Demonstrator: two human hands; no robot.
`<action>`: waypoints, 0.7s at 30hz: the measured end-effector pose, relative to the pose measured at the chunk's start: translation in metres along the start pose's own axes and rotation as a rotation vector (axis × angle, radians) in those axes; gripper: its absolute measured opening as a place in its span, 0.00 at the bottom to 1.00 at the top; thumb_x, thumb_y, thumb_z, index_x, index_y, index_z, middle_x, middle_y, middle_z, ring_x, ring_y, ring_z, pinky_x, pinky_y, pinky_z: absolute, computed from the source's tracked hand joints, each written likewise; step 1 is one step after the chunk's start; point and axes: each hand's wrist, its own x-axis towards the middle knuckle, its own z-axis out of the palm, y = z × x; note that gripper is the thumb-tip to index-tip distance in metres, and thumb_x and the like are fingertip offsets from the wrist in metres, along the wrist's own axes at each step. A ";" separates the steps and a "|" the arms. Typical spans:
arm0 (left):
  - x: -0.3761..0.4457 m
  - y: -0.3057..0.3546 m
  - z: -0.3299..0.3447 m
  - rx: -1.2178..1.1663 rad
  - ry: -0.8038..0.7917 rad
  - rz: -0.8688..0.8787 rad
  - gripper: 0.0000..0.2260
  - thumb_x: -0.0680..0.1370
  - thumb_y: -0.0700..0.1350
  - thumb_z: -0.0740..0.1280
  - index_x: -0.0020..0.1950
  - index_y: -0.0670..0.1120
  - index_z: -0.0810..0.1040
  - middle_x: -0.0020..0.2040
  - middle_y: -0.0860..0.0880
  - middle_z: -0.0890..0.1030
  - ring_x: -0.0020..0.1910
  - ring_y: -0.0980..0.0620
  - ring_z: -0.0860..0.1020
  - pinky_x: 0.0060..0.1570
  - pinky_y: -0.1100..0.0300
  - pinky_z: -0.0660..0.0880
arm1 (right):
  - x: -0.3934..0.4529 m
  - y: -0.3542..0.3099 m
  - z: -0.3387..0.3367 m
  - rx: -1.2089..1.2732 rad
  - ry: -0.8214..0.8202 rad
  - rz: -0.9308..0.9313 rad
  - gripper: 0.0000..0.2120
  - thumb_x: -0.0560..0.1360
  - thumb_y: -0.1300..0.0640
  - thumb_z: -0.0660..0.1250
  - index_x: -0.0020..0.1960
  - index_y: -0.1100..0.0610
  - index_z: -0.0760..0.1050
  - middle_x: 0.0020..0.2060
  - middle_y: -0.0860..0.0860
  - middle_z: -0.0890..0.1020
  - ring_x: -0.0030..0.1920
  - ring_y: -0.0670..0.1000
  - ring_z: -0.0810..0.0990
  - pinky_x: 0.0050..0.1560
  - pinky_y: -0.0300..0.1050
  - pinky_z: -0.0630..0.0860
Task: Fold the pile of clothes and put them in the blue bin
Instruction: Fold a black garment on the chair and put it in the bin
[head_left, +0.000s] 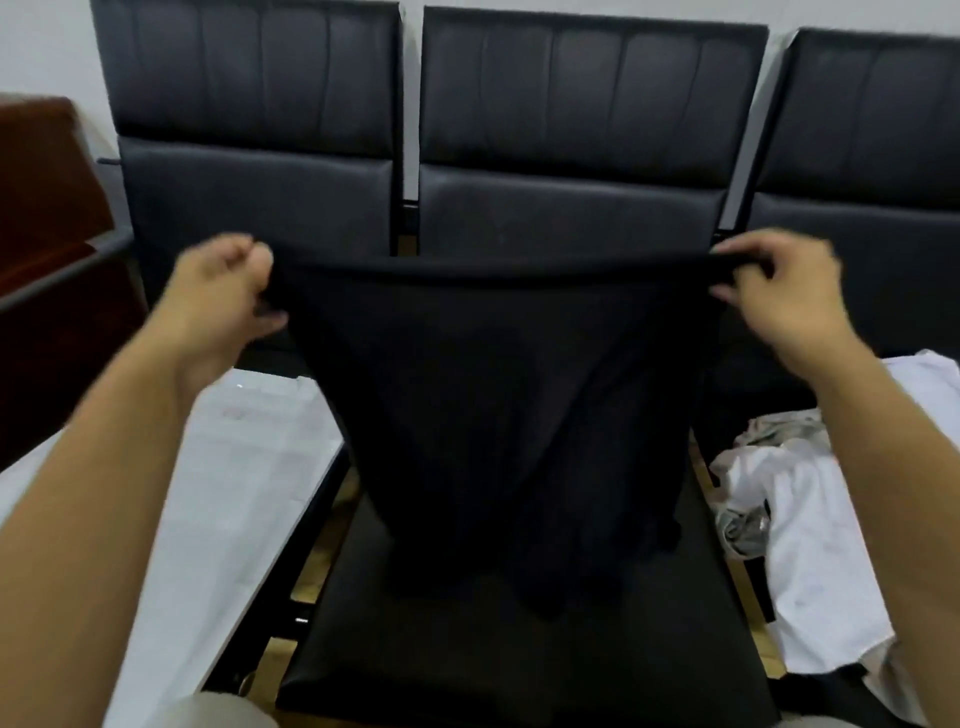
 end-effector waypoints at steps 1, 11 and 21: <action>0.007 0.021 -0.002 -0.069 -0.041 0.060 0.13 0.85 0.43 0.58 0.40 0.50 0.71 0.34 0.54 0.74 0.35 0.57 0.74 0.45 0.56 0.79 | 0.016 -0.012 -0.011 0.050 0.095 -0.027 0.13 0.74 0.66 0.62 0.54 0.57 0.81 0.49 0.57 0.83 0.45 0.49 0.83 0.51 0.46 0.83; -0.063 0.014 -0.041 0.021 -0.145 0.183 0.18 0.84 0.42 0.58 0.38 0.47 0.81 0.35 0.54 0.82 0.38 0.57 0.80 0.44 0.62 0.79 | -0.097 -0.040 -0.063 0.038 -0.069 -0.249 0.03 0.73 0.62 0.74 0.42 0.56 0.82 0.33 0.40 0.83 0.34 0.36 0.77 0.40 0.35 0.74; -0.106 -0.113 -0.025 0.947 -0.576 -0.165 0.21 0.81 0.56 0.61 0.35 0.46 0.81 0.32 0.51 0.82 0.37 0.54 0.81 0.45 0.61 0.75 | -0.192 0.054 -0.009 -0.132 -1.131 0.354 0.08 0.79 0.52 0.66 0.54 0.53 0.80 0.47 0.52 0.85 0.47 0.50 0.85 0.45 0.42 0.80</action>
